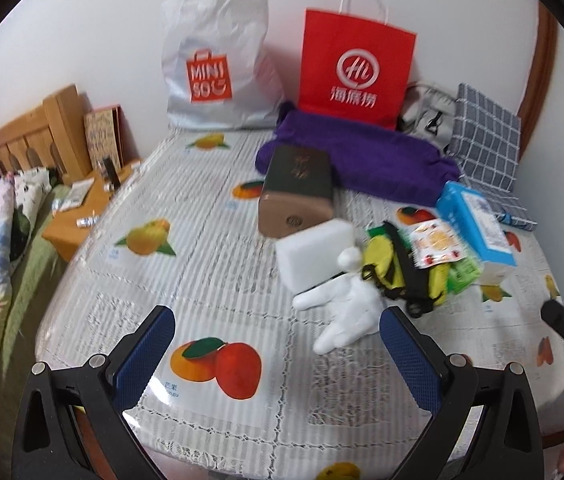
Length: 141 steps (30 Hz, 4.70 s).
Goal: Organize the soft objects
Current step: 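Grasp the orange-slice snack packet with the right tool while the left tool grasps the white block, then lift the snack packet with the right tool while the left tool lifts the white block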
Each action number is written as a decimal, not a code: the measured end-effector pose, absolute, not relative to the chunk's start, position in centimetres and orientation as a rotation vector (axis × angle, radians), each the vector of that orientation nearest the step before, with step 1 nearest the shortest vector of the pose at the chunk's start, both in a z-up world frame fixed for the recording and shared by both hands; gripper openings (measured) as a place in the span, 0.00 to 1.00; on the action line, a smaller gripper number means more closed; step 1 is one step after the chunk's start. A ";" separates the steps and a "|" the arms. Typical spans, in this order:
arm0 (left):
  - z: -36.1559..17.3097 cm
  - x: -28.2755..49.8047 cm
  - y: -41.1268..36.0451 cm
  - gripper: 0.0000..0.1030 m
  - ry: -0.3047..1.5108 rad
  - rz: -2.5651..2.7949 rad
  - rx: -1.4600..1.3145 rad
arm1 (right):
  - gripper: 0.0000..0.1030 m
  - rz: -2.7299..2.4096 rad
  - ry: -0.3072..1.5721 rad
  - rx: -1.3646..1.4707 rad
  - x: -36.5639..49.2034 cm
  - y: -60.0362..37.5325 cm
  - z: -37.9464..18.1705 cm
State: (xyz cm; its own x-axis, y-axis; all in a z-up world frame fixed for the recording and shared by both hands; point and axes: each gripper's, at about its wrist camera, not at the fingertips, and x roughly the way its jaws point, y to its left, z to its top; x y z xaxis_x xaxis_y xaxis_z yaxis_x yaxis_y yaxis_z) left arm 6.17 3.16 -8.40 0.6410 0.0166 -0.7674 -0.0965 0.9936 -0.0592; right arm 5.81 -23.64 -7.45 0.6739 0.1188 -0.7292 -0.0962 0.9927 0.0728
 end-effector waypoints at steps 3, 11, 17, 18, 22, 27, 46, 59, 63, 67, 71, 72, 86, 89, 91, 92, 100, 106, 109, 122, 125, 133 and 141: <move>-9.8 7.0 3.7 1.00 0.894 0.069 -0.105 | 0.60 0.162 0.836 0.019 7.9 -22.3 -8.4; -12.2 8.6 5.3 1.00 0.912 0.066 -0.126 | 0.32 0.206 0.904 0.100 12.4 -20.6 -10.9; -13.0 9.5 5.9 1.00 0.910 0.034 -0.128 | 0.29 0.180 0.949 0.151 14.9 -20.5 -12.7; -13.2 9.6 6.0 1.00 0.912 0.029 -0.130 | 0.28 0.171 0.954 0.156 15.1 -20.5 -12.9; -13.6 10.0 6.2 1.00 0.910 0.013 -0.132 | 0.25 0.168 0.965 0.192 16.5 -20.4 -13.5; -13.8 10.5 6.5 1.00 0.907 0.006 -0.138 | 0.08 0.170 0.965 0.213 17.6 -20.2 -14.1; -13.9 11.2 4.6 0.99 0.918 0.007 -0.115 | 0.01 0.186 0.953 0.259 9.3 -29.3 -12.5; -13.7 11.5 3.2 0.99 0.922 0.013 -0.077 | 0.76 0.172 0.987 0.134 8.0 -27.3 -17.2; -13.8 11.7 3.5 0.99 0.926 0.001 -0.086 | 0.77 0.116 1.003 0.109 8.5 -25.1 -18.7; -14.2 12.2 4.1 0.99 0.941 0.011 -0.095 | 0.74 0.045 0.959 0.002 8.2 -23.4 -19.0; -14.5 12.8 4.6 0.99 0.922 -0.024 -0.158 | 0.51 0.018 0.941 -0.009 8.2 -24.4 -18.6; -14.6 13.0 4.7 0.99 0.917 -0.034 -0.176 | 0.46 0.023 0.941 -0.007 8.3 -24.5 -18.6; -16.4 16.6 3.6 0.48 0.895 -0.158 -0.160 | 0.37 0.078 0.925 0.019 8.9 -27.1 -18.2; -16.8 16.9 3.3 0.37 0.903 -0.188 -0.142 | 0.37 0.062 0.926 0.022 9.0 -27.5 -18.2; -16.8 16.6 3.3 0.32 0.892 -0.192 -0.134 | 0.37 0.058 0.927 0.026 9.2 -27.7 -18.2; -16.7 16.4 3.5 0.29 0.889 -0.195 -0.138 | 0.37 0.056 0.930 0.027 9.3 -27.7 -18.2; -15.7 14.9 4.8 0.24 0.859 -0.194 -0.168 | 0.37 0.049 0.935 0.010 8.9 -27.2 -18.2; -14.7 13.1 5.3 0.18 0.835 -0.181 -0.160 | 0.37 0.050 0.942 0.028 8.1 -27.4 -18.0; -15.0 12.6 5.9 0.18 0.847 -0.164 -0.170 | 0.37 0.044 0.945 0.027 7.8 -27.5 -18.1; -16.3 13.4 5.5 0.72 0.813 -0.164 -0.133 | 0.38 0.052 0.935 0.006 7.1 -27.5 -18.3; -17.0 14.2 5.1 0.52 0.823 -0.164 -0.129 | 0.38 0.045 0.934 0.007 7.4 -27.6 -18.3; -16.3 13.7 5.5 0.40 0.801 -0.167 -0.151 | 0.37 0.038 0.933 0.019 8.0 -28.0 -17.5; -12.8 12.3 6.4 0.40 0.764 -0.130 -0.173 | 0.37 0.076 0.890 0.051 8.8 -28.3 -14.8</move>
